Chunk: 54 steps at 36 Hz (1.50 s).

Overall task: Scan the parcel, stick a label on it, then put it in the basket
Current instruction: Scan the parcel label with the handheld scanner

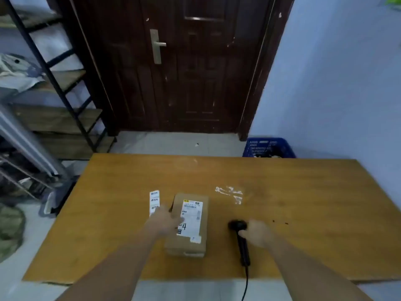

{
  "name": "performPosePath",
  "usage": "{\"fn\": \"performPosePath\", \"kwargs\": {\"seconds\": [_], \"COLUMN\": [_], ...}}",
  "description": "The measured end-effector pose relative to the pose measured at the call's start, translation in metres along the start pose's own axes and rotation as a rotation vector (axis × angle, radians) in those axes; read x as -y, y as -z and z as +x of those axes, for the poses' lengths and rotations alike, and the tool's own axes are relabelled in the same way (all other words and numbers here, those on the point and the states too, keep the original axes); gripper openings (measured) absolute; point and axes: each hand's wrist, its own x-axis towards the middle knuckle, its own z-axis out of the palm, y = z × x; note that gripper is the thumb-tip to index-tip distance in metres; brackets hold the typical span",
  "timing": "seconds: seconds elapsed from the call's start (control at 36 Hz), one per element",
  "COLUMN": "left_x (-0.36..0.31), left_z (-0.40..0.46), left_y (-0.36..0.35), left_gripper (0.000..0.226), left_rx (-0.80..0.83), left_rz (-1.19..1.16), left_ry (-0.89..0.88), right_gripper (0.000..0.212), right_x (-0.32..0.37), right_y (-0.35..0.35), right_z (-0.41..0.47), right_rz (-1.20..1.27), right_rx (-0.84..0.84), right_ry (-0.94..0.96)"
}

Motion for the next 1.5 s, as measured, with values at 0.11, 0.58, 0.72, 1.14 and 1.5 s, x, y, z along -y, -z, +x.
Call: {"fn": "performPosePath", "kwargs": {"seconds": [0.11,0.58,0.72,1.14,1.5], "left_x": [0.019,0.034,0.028,0.026,0.031], "left_z": [0.008,0.02,0.013,0.012,0.016], "left_y": [-0.041,-0.074,-0.084,-0.098,-0.1], "left_gripper": [0.062,0.069,0.079,0.083,0.097], "left_rx": [0.014,0.064,0.078,0.044,0.054], "left_rz": [-0.194,-0.438,-0.429,-0.431,-0.406], "left_ry": [0.073,0.246,0.319,0.345,0.343], "right_gripper": [0.037,0.015,0.011,0.009,0.008], "right_x": [0.001,0.033,0.064,0.134,0.143], "right_y": [-0.033,-0.039,-0.02,-0.051,-0.053], "right_z": [0.013,-0.001,-0.025,-0.057,-0.05], "right_rz": [0.199,0.711,0.931,0.729,0.748], "right_rx": [-0.007,-0.171,-0.124,-0.085,-0.12], "right_ry": [-0.097,-0.05,0.033,0.134,0.119]}}
